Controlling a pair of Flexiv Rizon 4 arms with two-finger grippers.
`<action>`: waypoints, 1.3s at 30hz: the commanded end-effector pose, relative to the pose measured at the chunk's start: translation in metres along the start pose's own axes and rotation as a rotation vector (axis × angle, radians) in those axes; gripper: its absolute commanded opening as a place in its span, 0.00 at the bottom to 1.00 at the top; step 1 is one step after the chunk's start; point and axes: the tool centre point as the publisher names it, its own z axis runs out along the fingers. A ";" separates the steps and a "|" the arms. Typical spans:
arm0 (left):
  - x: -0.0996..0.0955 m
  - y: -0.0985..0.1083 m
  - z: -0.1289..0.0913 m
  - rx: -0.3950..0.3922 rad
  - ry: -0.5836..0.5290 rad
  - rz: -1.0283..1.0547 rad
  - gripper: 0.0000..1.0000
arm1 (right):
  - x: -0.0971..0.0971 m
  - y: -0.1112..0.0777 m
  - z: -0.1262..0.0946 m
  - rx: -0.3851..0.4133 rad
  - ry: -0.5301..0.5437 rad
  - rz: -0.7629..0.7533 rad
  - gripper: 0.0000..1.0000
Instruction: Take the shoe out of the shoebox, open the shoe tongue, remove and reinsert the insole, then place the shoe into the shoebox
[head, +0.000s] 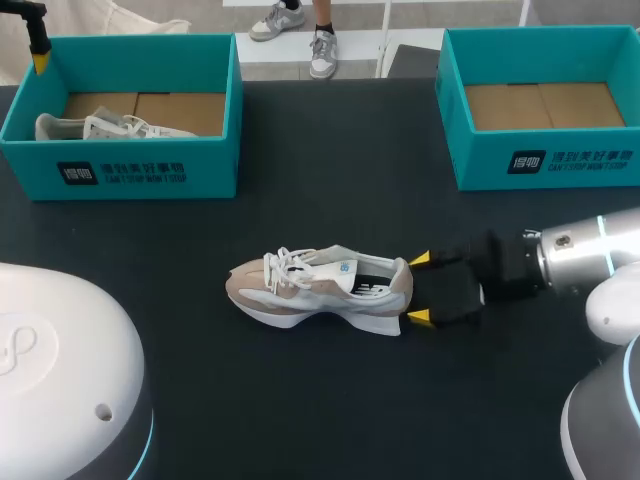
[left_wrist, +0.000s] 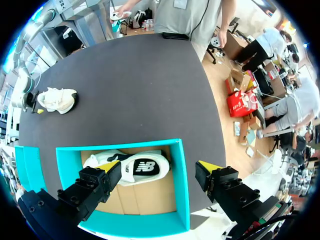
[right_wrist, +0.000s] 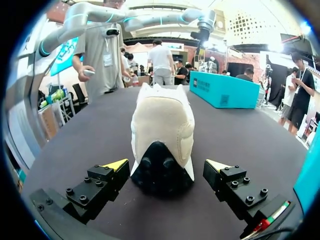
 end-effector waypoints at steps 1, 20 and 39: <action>0.001 0.000 0.000 0.001 0.001 0.001 1.00 | -0.002 -0.001 0.015 -0.002 0.009 0.001 1.00; 0.001 0.000 0.000 0.001 0.001 0.001 1.00 | 0.001 0.008 0.061 -0.061 0.009 0.012 1.00; 0.001 0.000 0.000 0.001 0.001 0.001 1.00 | 0.003 0.006 0.055 -0.051 0.036 -0.016 0.00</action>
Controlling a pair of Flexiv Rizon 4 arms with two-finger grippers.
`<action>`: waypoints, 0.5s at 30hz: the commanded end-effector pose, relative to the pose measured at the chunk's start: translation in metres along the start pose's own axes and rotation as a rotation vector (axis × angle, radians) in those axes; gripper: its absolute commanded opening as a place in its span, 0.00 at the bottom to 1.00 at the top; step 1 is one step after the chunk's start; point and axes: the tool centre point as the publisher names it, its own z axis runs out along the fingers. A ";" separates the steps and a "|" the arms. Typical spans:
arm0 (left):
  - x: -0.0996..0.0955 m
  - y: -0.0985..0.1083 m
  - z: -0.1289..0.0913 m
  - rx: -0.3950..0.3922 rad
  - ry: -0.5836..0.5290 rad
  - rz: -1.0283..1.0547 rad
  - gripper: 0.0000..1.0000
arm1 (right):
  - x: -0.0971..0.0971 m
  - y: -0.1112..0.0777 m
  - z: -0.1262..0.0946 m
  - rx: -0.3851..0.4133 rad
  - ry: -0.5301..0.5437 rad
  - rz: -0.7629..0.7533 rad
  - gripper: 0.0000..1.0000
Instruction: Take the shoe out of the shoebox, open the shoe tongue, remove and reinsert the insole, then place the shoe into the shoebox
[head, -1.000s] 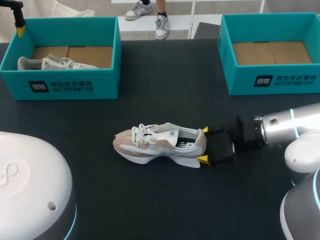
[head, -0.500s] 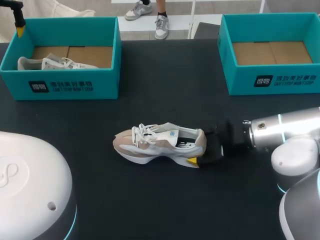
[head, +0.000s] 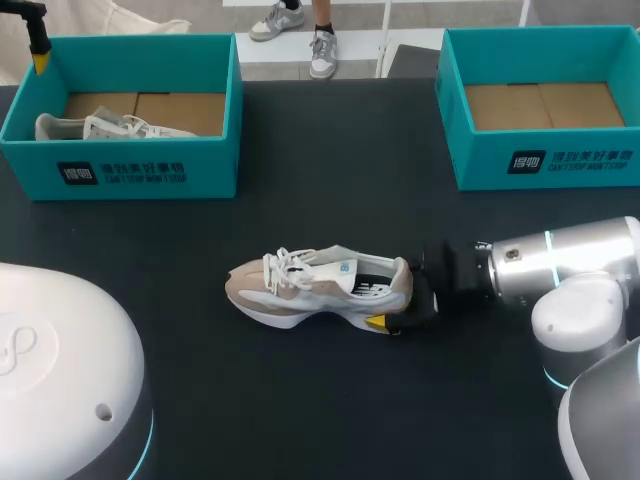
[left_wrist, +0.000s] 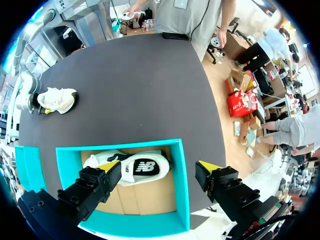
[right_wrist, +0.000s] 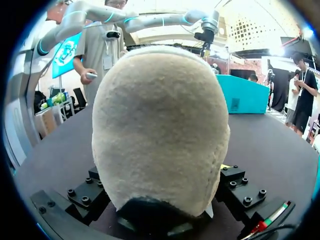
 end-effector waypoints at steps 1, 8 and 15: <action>0.001 0.000 0.000 0.001 0.001 0.001 1.00 | 0.001 -0.001 -0.012 0.025 0.020 -0.002 0.00; 0.001 0.000 0.000 0.001 0.001 0.001 1.00 | 0.002 -0.006 -0.032 0.056 0.055 -0.006 0.00; 0.001 0.000 0.000 0.001 0.001 0.001 1.00 | 0.003 -0.013 -0.042 0.078 0.070 -0.002 0.00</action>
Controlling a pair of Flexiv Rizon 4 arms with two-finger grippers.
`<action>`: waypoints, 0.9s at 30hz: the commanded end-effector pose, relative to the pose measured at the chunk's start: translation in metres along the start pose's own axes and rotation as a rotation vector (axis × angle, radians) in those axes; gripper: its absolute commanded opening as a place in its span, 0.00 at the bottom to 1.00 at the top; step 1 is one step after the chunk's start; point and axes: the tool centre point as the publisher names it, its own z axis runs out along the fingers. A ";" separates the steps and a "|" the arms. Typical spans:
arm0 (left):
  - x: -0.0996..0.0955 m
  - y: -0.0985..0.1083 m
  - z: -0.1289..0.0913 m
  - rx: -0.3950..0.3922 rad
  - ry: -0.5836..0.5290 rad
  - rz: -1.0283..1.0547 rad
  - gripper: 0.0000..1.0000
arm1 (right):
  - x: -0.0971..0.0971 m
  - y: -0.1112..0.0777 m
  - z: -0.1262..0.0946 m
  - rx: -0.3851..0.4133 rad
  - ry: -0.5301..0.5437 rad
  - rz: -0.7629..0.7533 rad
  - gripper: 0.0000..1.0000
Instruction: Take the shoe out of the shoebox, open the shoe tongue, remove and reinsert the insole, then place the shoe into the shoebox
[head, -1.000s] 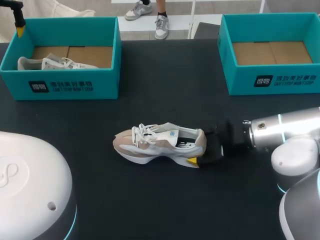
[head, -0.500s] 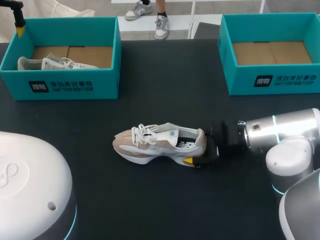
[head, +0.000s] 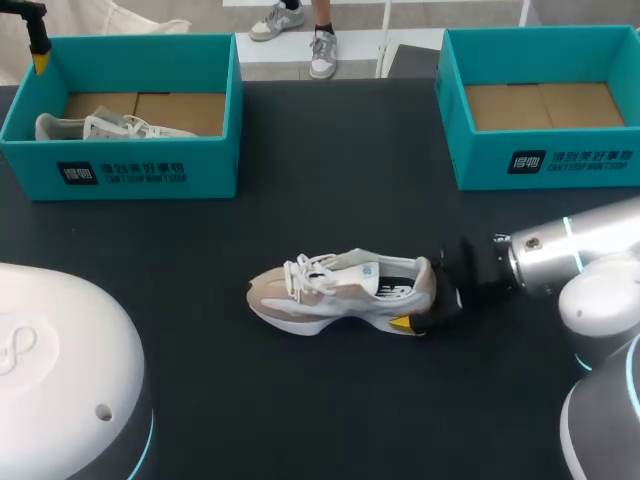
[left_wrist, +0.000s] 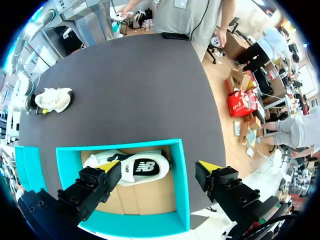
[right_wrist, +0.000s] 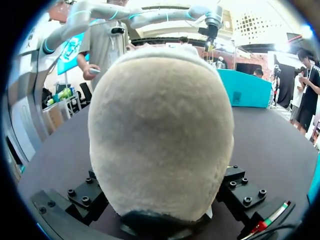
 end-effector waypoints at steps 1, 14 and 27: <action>0.000 0.000 0.000 0.001 0.001 0.001 1.00 | 0.001 0.000 -0.007 0.011 0.012 0.001 0.00; 0.000 0.000 0.000 0.001 0.001 0.001 1.00 | 0.002 -0.003 -0.004 0.003 0.023 0.005 0.00; 0.000 0.000 0.000 0.001 0.001 0.001 1.00 | 0.002 -0.003 -0.004 0.003 0.023 0.005 0.00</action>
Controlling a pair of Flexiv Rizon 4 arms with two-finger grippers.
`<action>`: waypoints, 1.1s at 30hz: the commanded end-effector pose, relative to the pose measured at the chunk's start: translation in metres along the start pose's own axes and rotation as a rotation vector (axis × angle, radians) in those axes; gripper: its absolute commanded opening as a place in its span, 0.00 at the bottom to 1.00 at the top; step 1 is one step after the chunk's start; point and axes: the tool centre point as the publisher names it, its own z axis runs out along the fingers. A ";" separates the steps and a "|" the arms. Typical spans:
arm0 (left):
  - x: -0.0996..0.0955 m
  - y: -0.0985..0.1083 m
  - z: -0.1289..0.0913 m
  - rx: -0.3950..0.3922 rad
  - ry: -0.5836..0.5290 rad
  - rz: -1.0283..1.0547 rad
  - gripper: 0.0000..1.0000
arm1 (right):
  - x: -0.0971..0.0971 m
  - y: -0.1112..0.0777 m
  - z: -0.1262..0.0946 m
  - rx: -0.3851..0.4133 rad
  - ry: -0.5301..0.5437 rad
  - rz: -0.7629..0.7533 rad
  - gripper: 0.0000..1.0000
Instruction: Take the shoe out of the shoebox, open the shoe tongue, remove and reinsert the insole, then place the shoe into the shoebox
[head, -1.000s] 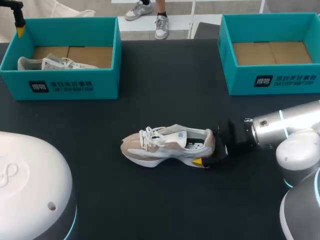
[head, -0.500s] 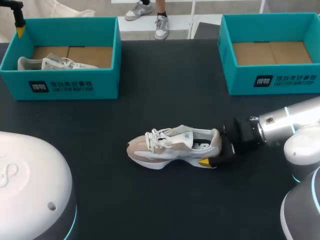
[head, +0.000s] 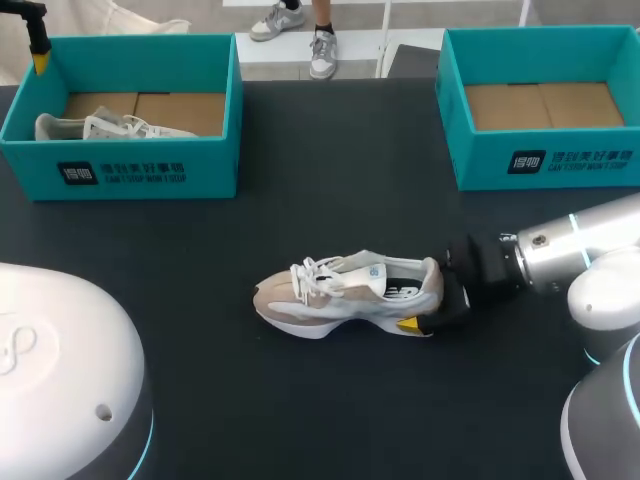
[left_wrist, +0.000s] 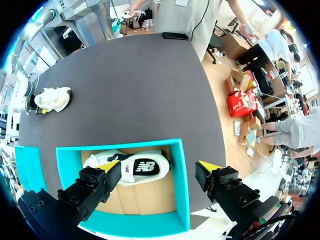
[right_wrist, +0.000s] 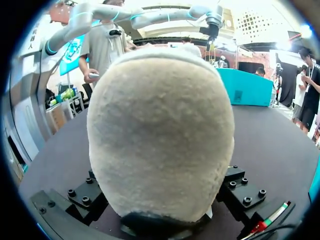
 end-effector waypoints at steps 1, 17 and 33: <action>0.001 0.000 0.000 0.001 0.001 0.001 1.00 | 0.000 0.000 0.002 0.004 -0.001 0.000 0.00; -0.062 -0.033 -0.034 -0.011 -0.184 -1.099 1.00 | 0.000 0.000 0.002 0.004 -0.001 0.000 0.00; -0.069 -0.036 -0.037 0.049 -0.207 -1.154 1.00 | 0.000 0.000 0.002 0.004 -0.001 0.000 0.00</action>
